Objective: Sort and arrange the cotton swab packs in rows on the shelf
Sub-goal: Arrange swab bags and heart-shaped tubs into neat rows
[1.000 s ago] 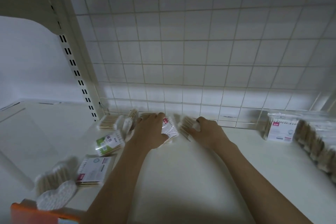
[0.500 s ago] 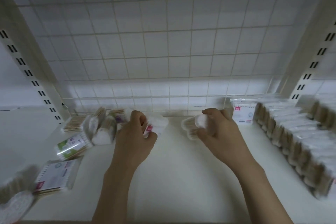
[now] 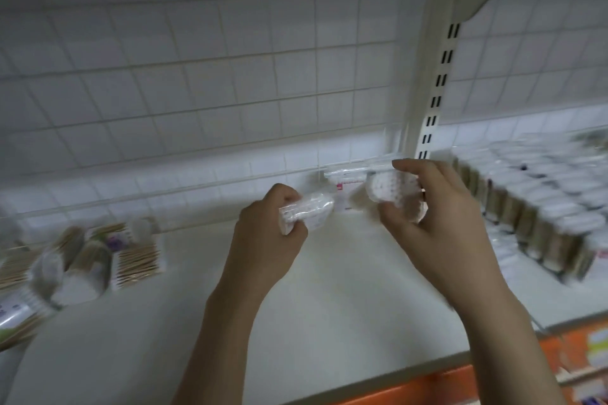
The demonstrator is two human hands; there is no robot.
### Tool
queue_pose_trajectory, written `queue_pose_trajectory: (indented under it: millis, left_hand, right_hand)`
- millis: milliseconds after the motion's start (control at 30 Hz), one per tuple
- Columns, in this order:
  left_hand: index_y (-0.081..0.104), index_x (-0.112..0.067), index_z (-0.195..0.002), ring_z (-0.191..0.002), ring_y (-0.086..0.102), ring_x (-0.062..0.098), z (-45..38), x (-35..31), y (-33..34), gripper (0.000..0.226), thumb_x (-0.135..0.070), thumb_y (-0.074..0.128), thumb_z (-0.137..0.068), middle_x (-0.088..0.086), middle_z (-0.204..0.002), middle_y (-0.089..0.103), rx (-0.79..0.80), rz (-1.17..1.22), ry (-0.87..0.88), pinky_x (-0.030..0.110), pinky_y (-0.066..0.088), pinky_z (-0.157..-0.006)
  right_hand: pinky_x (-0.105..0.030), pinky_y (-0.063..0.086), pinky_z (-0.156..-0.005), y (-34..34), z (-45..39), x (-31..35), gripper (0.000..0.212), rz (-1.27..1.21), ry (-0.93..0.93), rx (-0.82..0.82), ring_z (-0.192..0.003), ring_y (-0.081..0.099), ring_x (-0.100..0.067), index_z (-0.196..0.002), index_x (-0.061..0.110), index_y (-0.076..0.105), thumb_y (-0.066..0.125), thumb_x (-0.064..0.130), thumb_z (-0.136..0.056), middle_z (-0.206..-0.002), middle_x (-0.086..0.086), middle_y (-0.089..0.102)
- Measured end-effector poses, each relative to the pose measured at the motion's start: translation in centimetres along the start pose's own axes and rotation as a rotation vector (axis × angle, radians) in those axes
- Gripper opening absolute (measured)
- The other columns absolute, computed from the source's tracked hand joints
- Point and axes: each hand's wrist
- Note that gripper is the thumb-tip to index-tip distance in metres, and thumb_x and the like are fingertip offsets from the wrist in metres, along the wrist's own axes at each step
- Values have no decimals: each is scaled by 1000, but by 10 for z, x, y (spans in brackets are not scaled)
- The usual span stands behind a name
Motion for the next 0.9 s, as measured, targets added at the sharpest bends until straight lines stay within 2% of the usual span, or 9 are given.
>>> queue_pose_trajectory:
  millis: [100, 167, 267, 400, 500, 667, 800, 900]
  left_hand:
    - [58, -27, -93, -66, 52, 4, -14, -8, 27, 25, -10, 65, -77, -16, -78, 59, 78, 15, 46, 10, 37, -56]
    - [62, -20, -98, -73, 51, 6, -25, -11, 43, 25, -7, 66, -77, -15, -86, 58, 106, -9, 92, 9, 34, -61]
    - [64, -13, -106, -85, 51, 9, -41, -11, 64, 29, -6, 66, -78, -4, -102, 60, 124, -73, 111, 13, 33, -72]
    - [65, -9, -107, -95, 56, 19, -55, -10, 85, 29, -5, 67, -78, 4, -108, 60, 154, -140, 103, 17, 35, -79]
    - [63, -7, -111, -92, 58, 23, -60, -9, 95, 30, -6, 66, -81, 7, -113, 56, 177, -180, 74, 23, 40, -81]
    - [60, -5, -118, -90, 56, 23, -62, -5, 104, 35, -10, 65, -84, 9, -116, 48, 157, -259, 42, 19, 35, -82]
    - [57, -6, -124, -102, 54, 25, -65, -6, 106, 39, -13, 63, -86, 9, -117, 46, 123, -339, 50, 31, 42, -93]
    - [54, -8, -128, -108, 50, 25, -69, -7, 109, 42, -17, 62, -87, 9, -119, 46, 113, -398, 66, 32, 42, -96]
  right_hand:
    - [7, 26, -75, -14, 1, -10, 44, 38, -5, -2, -86, 38, 6, -120, 16, 56, 67, 9, -78, -113, 8, 47]
    - [8, 23, -77, -24, 1, -18, 45, 61, -6, 1, -90, 36, 8, -121, 17, 55, 67, 10, -78, -114, 8, 47]
    - [7, 23, -80, -39, -1, -30, 47, 97, 0, 12, -96, 40, 4, -124, 20, 54, 66, 14, -79, -116, 9, 48]
    - [4, 24, -82, -56, -4, -42, 48, 137, 7, 11, -105, 44, -3, -127, 21, 53, 66, 17, -81, -118, 12, 47]
    - [7, 23, -83, -65, -8, -46, 48, 139, -7, 12, -100, 41, 1, -128, 20, 53, 66, 15, -81, -117, 12, 46]
    - [8, 22, -82, -73, -12, -53, 48, 141, -29, 39, -98, 38, 4, -128, 20, 52, 64, 15, -82, -116, 13, 44]
    - [8, 21, -82, -74, -14, -59, 49, 131, -31, 71, -100, 37, 3, -130, 21, 51, 63, 16, -82, -116, 15, 41]
    - [7, 22, -82, -74, -15, -63, 49, 120, -43, 88, -100, 38, 2, -129, 20, 51, 63, 16, -82, -115, 15, 42]
Point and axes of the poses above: each hand's wrist, its own z-axis away from the middle knuckle, its own y-axis out of the palm, x = y × z
